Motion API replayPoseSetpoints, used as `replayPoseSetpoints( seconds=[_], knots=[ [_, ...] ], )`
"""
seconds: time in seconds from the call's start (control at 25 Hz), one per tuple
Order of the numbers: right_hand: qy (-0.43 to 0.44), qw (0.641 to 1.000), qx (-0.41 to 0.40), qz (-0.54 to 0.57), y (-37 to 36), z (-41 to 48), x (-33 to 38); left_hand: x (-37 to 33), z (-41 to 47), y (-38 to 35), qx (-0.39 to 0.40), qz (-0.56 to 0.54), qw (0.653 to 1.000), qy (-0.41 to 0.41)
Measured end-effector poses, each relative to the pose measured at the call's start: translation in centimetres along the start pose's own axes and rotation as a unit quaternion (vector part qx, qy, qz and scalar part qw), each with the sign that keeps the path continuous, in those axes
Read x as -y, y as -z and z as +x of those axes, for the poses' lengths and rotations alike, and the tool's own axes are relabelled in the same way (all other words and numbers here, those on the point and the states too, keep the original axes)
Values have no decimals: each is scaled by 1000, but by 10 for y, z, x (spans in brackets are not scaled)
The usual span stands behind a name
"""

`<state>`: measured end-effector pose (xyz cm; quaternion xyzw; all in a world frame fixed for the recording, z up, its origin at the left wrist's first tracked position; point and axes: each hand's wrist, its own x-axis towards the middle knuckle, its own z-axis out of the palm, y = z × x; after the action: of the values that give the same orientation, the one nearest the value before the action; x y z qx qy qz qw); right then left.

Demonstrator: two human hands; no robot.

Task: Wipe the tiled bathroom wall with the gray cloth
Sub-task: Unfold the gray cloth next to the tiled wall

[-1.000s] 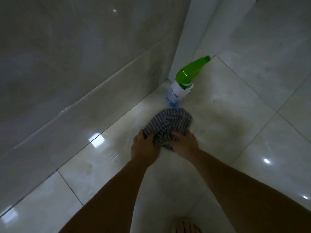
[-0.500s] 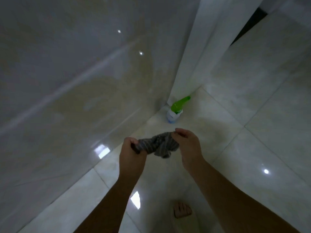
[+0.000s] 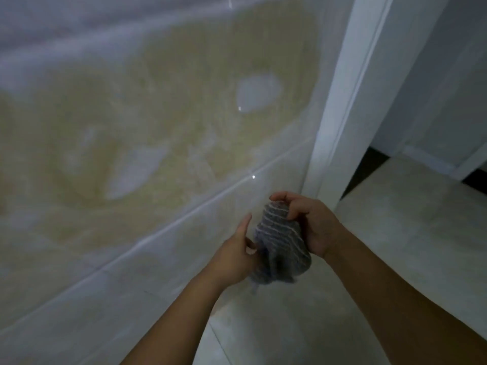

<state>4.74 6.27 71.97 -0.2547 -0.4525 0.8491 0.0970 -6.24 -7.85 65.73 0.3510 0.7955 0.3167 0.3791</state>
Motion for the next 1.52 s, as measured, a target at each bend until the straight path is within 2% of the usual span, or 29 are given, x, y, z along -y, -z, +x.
replayPoseSetpoints(
  seconds=[0.12, 0.28, 0.44, 0.56, 0.72, 0.88, 1.0, 1.08, 1.16, 1.2, 1.28, 1.36, 1.4, 1.44, 1.52],
  knots=[
    [22, 995, 94, -31, -58, -37, 82, -81, -50, 61, -62, -56, 993, -89],
    [66, 976, 197, -59, -136, -80, 171, -169, -123, 134, -82, -8, 980, -181],
    [117, 960, 246, -61, -195, -120, 240, -225, -185, 187, -42, -60, 977, -202],
    [147, 952, 247, -101, -217, -141, 279, -241, -224, 216, -35, -151, 966, -207],
    [143, 936, 245, -209, -232, -150, 301, -265, -272, 250, -86, -267, 932, -228],
    [23, 903, 331, -272, -252, -153, 298, -290, -307, 271, -93, -218, 942, -239],
    [33, 865, 333, -375, -268, -157, 289, -301, -324, 287, -139, -170, 950, -221],
    [77, 885, 334, -315, -273, -160, 291, -305, -336, 297, -199, -78, 958, -192],
    [92, 918, 361, -133, -273, -163, 289, -304, -343, 305, -249, 36, 958, -135],
    [100, 924, 368, -31, -273, -162, 283, -301, -344, 309, -267, 48, 955, -117],
    [82, 900, 413, 114, -277, -159, 261, -299, -341, 314, -311, 7, 945, -101],
    [39, 860, 497, 110, -282, -153, 234, -298, -337, 317, -344, -70, 934, -71],
    [30, 859, 506, 69, -288, -152, 226, -298, -337, 318, -343, -108, 931, -54],
    [40, 875, 482, 18, -296, -155, 225, -298, -340, 321, -333, -139, 931, -44],
    [96, 927, 360, -39, -308, -156, 240, -298, -346, 332, -266, -154, 950, -48]
  ],
)
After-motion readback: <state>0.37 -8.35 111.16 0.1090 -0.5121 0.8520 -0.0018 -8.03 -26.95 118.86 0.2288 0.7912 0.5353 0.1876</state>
